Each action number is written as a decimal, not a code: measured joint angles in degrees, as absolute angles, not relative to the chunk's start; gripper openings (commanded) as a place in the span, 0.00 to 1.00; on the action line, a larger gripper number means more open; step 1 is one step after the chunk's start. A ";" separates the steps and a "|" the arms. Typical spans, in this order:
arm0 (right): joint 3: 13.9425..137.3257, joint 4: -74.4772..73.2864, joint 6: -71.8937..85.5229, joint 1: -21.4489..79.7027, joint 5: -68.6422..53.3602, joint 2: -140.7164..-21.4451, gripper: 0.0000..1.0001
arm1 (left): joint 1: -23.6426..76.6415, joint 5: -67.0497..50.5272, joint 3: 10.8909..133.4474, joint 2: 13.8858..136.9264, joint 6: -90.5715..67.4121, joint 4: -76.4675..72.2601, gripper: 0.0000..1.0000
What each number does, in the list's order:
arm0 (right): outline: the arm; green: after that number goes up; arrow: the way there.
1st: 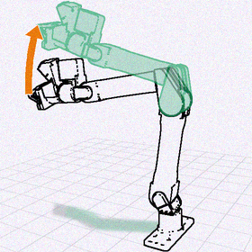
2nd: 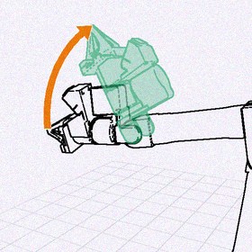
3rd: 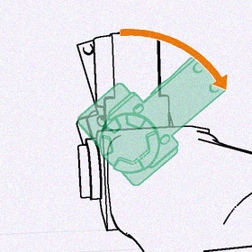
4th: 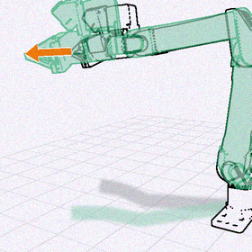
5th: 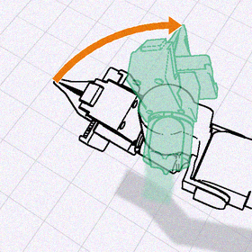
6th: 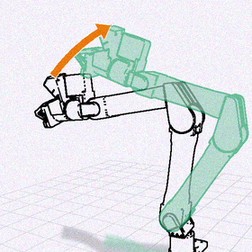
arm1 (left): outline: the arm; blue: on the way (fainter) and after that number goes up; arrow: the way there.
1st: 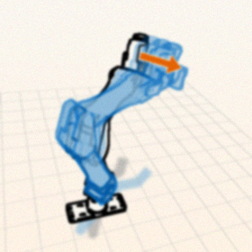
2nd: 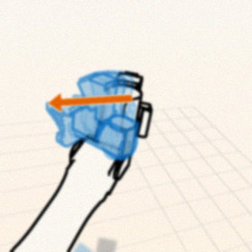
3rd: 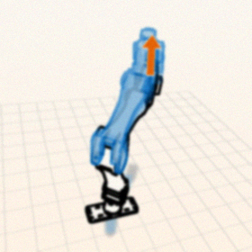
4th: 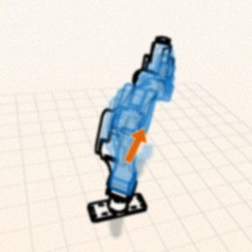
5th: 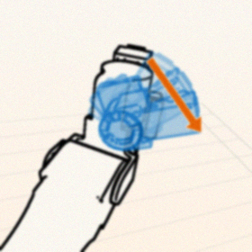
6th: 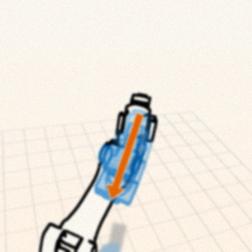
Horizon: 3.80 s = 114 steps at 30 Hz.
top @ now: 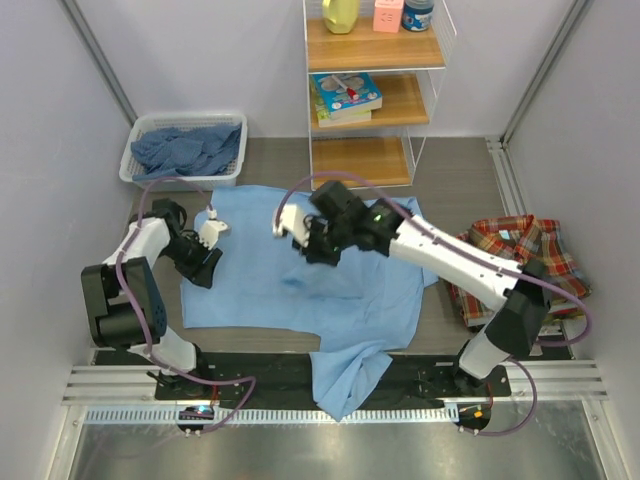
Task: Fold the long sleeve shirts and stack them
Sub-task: Fold the shirt
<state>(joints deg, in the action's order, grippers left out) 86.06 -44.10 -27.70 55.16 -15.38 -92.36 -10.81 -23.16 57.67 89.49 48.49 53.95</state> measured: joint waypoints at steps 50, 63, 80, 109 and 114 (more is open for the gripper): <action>98.96 -13.37 -43.22 41.50 4.69 -73.52 0.01 | -8.56 -20.67 55.79 81.23 58.41 59.92 0.60; 95.98 -13.23 -43.70 41.50 2.37 -72.47 0.01 | -13.26 -37.91 86.08 104.42 59.35 42.02 0.66; 98.52 -12.01 -44.95 41.50 1.56 -71.48 0.01 | -12.21 -40.14 86.76 110.06 74.06 33.89 0.58; 99.18 -16.88 -45.58 41.50 -0.56 -65.12 0.01 | -11.66 -38.50 81.06 100.71 90.52 51.57 0.00; 95.72 -20.05 -44.75 41.50 -4.27 -58.98 0.01 | -11.66 -37.36 75.02 96.29 94.56 54.74 0.00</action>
